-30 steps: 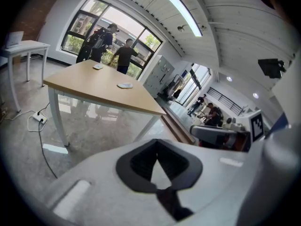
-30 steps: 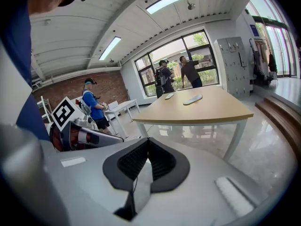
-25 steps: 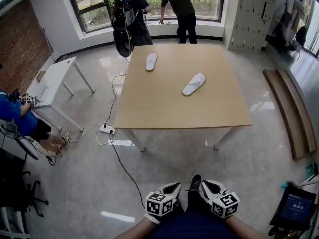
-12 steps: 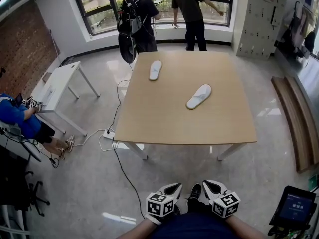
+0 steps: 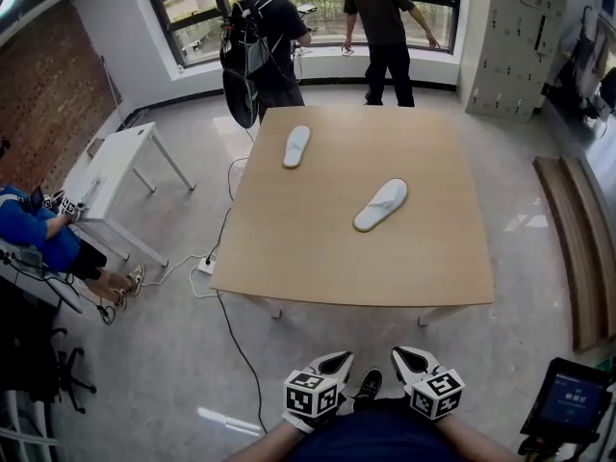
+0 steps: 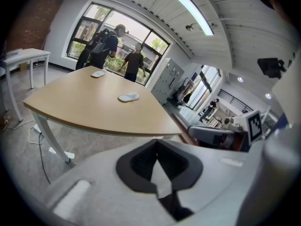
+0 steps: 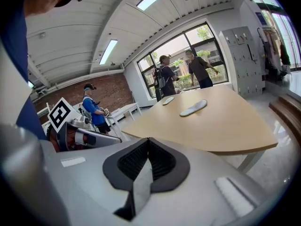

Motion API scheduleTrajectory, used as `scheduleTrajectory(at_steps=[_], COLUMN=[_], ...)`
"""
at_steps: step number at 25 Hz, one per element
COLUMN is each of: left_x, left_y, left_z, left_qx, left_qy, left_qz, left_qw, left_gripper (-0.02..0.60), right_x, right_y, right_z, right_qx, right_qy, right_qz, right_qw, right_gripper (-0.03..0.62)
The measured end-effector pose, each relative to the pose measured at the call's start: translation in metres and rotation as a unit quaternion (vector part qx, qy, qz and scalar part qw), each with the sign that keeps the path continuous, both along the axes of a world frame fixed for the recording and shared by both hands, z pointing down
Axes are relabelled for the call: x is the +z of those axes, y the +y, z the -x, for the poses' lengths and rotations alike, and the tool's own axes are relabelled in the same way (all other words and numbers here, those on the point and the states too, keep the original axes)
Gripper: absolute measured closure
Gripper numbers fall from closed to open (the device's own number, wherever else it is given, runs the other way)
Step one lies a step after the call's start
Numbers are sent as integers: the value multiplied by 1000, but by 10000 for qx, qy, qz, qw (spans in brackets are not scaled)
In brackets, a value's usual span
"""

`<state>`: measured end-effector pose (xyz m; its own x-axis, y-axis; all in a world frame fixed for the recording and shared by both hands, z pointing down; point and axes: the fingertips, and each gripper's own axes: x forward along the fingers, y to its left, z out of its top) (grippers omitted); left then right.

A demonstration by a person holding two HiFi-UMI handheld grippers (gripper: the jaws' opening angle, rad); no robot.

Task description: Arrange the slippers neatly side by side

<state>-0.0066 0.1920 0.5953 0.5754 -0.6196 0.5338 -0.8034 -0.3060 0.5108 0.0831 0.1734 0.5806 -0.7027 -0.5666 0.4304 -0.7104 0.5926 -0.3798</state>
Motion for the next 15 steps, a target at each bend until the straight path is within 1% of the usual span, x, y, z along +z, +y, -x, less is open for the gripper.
scheduleTrajectory(at_steps=[2, 5, 8, 11, 15], left_x=[0, 0, -3, -4, -5], left_y=[-23, -44, -61, -72, -83], left_z=[-13, -23, -33, -43, -48], left_qx=[-39, -91, -103, -98, -136], left_qy=[-22, -50, -69, -72, -93], left_qz=[8, -25, -102, -140, -166], left_qw=[10000, 9999, 9999, 9998, 9997], left_gripper=[578, 578, 578, 578, 578], right_x=[-4, -6, -2, -10, -10], right_y=[-25, -48, -63, -78, -91], right_z=[-12, -22, -33, -42, -50], right_qx=[15, -16, -62, 24, 41], right_qy=[-46, -61, -55, -105, -116], right_qz=[18, -16, -72, -67, -68], right_qw=[10000, 10000, 9999, 9999, 9999], right_gripper=[585, 585, 585, 585, 585])
